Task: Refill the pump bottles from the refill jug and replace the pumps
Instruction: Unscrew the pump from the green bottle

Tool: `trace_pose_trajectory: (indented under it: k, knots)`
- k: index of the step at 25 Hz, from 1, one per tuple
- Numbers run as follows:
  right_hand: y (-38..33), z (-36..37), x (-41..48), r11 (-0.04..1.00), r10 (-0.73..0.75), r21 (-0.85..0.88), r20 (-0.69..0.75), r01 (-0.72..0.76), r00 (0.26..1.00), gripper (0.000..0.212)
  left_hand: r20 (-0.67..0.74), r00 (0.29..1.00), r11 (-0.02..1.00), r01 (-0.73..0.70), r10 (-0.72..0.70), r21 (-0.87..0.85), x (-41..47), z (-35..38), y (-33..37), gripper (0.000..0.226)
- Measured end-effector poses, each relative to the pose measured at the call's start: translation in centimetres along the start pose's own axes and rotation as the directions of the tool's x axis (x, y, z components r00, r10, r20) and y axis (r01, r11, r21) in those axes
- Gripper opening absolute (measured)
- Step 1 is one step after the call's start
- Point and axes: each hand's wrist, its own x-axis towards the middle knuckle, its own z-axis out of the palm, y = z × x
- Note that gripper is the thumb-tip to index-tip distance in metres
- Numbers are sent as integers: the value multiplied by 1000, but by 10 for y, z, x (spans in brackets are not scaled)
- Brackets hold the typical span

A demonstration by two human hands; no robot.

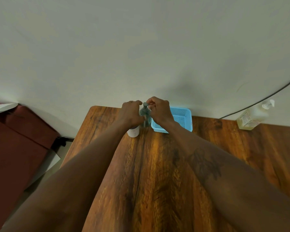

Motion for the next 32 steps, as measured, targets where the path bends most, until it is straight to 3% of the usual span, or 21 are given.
trace_pose_trajectory:
  k: [7,14,20,26,29,32]
  knots:
    - [-19,-65,-28,989,-110,82,-163,124,980,14,-129,989,962,-97,66,-256,-44,-3,34,73]
    - [-21,-96,-85,963,-69,238,-234,126,970,8,-226,972,882,-166,69,-442,-83,40,59,70]
    - [19,-93,-146,932,-63,332,-250,147,966,13,-374,915,853,-313,153,-417,-113,99,54,62]
    - [58,-68,-195,942,-4,328,-190,68,982,47,-449,872,812,-402,198,-424,-135,147,52,64]
    - [73,-53,-211,956,-24,284,-180,76,983,50,-486,831,808,-470,270,-356,-142,163,53,47]
    - [85,-42,-223,963,-42,252,-194,91,980,49,-513,811,784,-503,282,-364,-154,178,52,46]
